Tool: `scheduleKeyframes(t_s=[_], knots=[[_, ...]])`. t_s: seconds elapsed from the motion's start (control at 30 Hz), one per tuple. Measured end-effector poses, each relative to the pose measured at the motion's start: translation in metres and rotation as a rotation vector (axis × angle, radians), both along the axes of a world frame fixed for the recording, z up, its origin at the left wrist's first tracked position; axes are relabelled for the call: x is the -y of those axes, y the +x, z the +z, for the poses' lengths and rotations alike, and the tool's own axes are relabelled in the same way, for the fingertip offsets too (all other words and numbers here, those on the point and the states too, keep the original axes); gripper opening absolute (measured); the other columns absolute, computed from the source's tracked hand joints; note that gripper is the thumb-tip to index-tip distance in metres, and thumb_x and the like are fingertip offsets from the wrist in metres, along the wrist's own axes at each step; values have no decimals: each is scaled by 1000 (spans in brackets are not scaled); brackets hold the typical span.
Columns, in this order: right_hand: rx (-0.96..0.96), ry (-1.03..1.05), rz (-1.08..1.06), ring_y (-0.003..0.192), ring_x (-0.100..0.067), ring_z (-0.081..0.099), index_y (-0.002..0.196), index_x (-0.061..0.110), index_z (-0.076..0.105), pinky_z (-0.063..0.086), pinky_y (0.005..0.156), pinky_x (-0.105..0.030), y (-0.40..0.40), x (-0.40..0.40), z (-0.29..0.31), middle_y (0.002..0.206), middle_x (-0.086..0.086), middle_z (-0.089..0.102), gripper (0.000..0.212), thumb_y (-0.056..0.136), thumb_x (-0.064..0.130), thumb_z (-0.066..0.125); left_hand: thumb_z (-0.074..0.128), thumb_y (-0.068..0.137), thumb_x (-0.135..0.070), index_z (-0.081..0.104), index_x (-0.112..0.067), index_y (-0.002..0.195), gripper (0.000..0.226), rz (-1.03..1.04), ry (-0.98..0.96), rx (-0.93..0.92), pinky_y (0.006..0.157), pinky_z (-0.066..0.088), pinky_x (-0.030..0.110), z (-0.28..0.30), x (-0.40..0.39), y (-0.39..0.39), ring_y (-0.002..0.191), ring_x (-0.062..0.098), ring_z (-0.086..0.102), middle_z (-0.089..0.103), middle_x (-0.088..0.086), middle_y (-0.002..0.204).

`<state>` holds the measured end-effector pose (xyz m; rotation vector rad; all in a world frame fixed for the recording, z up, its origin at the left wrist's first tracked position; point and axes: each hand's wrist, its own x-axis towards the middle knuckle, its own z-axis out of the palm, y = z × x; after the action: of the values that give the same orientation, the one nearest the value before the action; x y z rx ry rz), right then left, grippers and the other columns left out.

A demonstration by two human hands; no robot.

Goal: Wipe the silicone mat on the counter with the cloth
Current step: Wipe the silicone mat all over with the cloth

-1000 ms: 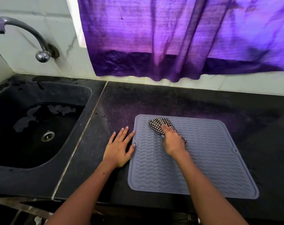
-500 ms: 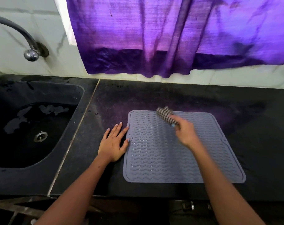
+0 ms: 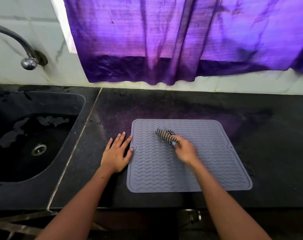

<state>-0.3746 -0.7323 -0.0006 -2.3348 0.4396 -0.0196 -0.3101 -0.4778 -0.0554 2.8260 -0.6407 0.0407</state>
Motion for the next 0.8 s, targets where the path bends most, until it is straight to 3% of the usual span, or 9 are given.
scheduleKeyframes(t_s=[0.07, 0.13, 0.27, 0.37, 0.43, 0.5, 0.6, 0.7, 0.8], knots=[[-21, 414, -185, 99, -23, 58, 126, 10, 55, 44, 86, -29, 11, 16, 20, 107, -9, 64, 34, 94, 7, 47, -3, 79, -63, 11, -32, 148, 76, 0, 6, -16, 116, -6, 33, 1, 0, 0, 144, 10, 0, 7, -3, 158], [95, 480, -349, 103, -24, 58, 125, 8, 55, 46, 88, -33, 14, 27, 34, 113, -13, 64, 32, 94, 5, 46, -4, 79, -63, 10, -32, 148, 77, -1, 10, -22, 116, -6, 33, 2, 0, 0, 144, 10, 0, 6, -3, 158], [280, -107, -289, 108, -31, 57, 133, 15, 48, 45, 85, -35, -10, 23, 45, 121, -13, 60, 44, 91, 1, 44, -3, 78, -64, 13, -32, 148, 78, 3, 2, -16, 116, -5, 34, 1, 1, 0, 145, 10, 1, 7, -3, 158], [77, -291, -55, 118, -35, 52, 141, 22, 36, 43, 100, -44, -24, 5, 14, 135, -17, 51, 56, 89, 2, 43, -2, 79, -65, 14, -32, 148, 78, 1, -4, -16, 116, -4, 34, 1, 0, 1, 145, 10, 1, 8, -3, 158], [-104, -487, 74, 137, -29, 33, 147, 18, 19, 27, 114, -38, -33, -8, -10, 150, -16, 31, 63, 90, 1, 40, -1, 79, -65, 14, -32, 148, 77, 0, -5, -19, 116, -5, 34, 0, 1, 1, 145, 10, 2, 8, -3, 158], [-90, -577, 113, 144, -22, 15, 149, 12, 10, 12, 118, -31, -34, -12, -20, 157, -10, 13, 65, 91, -1, 38, 0, 80, -64, 15, -32, 148, 76, 2, -4, -16, 116, -5, 33, 0, 1, 1, 145, 10, 2, 8, -3, 158], [-89, -539, 117, 144, -19, 17, 149, 16, 14, 17, 117, -30, -28, -4, -17, 157, -5, 15, 68, 89, -4, 39, 1, 81, -64, 16, -32, 147, 75, 3, -2, -11, 116, -4, 34, 1, 1, 1, 145, 10, 3, 9, -3, 157], [-97, -439, 118, 134, -24, 39, 146, 22, 27, 31, 109, -33, -27, 6, -12, 150, -5, 34, 62, 89, 0, 41, 1, 80, -65, 16, -32, 148, 77, 7, -6, -17, 116, -4, 34, 2, 1, 0, 145, 10, 2, 9, -3, 157], [-59, 16, -39, 109, -28, 57, 137, 18, 44, 43, 92, -34, -24, 26, 6, 121, -11, 60, 43, 95, 9, 43, -2, 78, -65, 14, -31, 148, 79, -5, 0, -29, 116, -4, 35, 4, 1, -1, 145, 10, 1, 8, -3, 158]])
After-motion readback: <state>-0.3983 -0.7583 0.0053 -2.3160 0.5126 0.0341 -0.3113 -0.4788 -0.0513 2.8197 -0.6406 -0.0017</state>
